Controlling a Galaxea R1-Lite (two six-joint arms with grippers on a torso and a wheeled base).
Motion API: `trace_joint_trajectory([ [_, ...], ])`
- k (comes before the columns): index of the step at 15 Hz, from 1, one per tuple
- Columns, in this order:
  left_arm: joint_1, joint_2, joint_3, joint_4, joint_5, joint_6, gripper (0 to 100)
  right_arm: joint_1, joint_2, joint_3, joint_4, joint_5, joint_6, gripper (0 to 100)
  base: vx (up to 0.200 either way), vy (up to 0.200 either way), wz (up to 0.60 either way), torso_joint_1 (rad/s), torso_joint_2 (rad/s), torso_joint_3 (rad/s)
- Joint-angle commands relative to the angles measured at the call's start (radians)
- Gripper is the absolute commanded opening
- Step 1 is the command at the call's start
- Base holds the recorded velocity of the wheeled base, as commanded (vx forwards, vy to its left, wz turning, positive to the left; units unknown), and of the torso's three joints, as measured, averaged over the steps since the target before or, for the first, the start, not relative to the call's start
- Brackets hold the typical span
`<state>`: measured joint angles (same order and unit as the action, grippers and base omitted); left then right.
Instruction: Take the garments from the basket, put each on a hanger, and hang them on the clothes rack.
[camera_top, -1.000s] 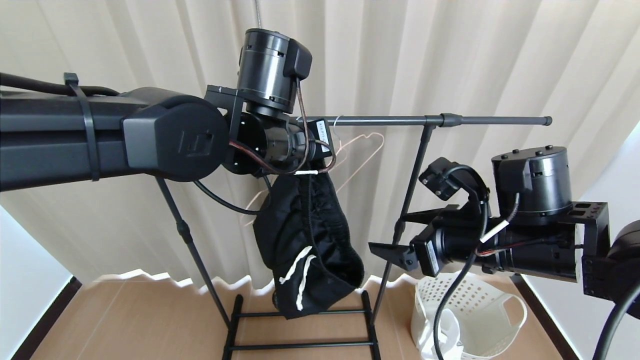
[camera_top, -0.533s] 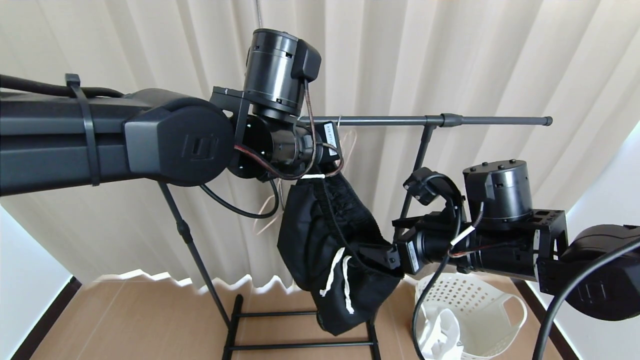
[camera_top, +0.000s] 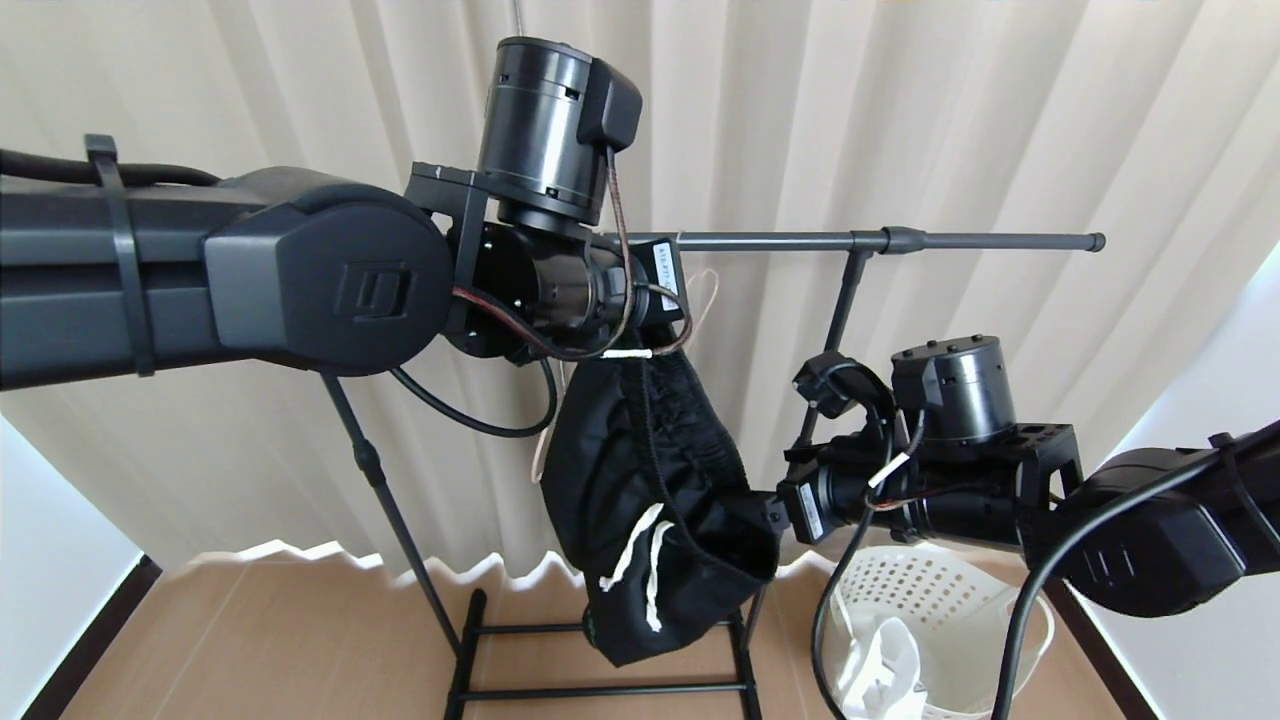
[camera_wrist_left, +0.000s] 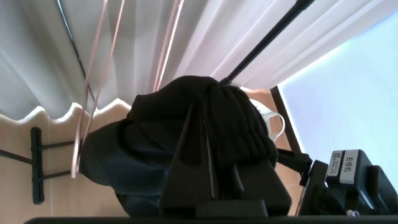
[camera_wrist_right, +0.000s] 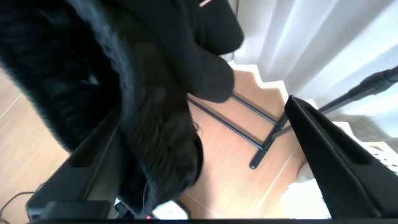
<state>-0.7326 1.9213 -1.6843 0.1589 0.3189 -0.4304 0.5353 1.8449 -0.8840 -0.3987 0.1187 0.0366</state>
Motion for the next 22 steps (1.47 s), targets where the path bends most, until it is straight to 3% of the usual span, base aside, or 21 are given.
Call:
trace_joint_trajectory([
  [1,-0.001,-0.011,0.012,0.001,0.000,-0.001,0,0.000,0.016,-0.004,0.000,-0.001,0.002,0,0.000,0.000,0.00,0.000,0.00,0.000],
  [6,-0.001,-0.028,0.029,0.001,0.000,-0.001,0,-0.023,0.010,-0.018,0.000,-0.004,0.000,0,0.000,0.000,0.00,0.000,0.00,0.000],
  [10,0.001,-0.028,0.103,0.001,-0.003,0.001,0,-0.132,-0.042,-0.062,0.001,0.004,0.003,0,0.000,0.000,0.00,0.000,0.00,0.000],
  [17,0.001,-0.022,0.264,-0.006,-0.008,0.033,0,-0.152,-0.177,-0.058,0.015,0.002,0.005,0,0.000,0.000,0.00,0.000,0.00,0.000],
  [18,0.001,-0.022,0.285,-0.009,-0.006,0.042,100,-0.152,-0.179,-0.058,0.015,0.001,0.005,0,0.000,0.000,0.00,0.000,0.00,0.000],
  [22,0.007,-0.045,0.321,-0.009,-0.011,0.076,100,-0.152,-0.181,-0.058,0.014,0.001,0.003,0,0.000,0.000,0.00,0.000,0.00,0.000],
])
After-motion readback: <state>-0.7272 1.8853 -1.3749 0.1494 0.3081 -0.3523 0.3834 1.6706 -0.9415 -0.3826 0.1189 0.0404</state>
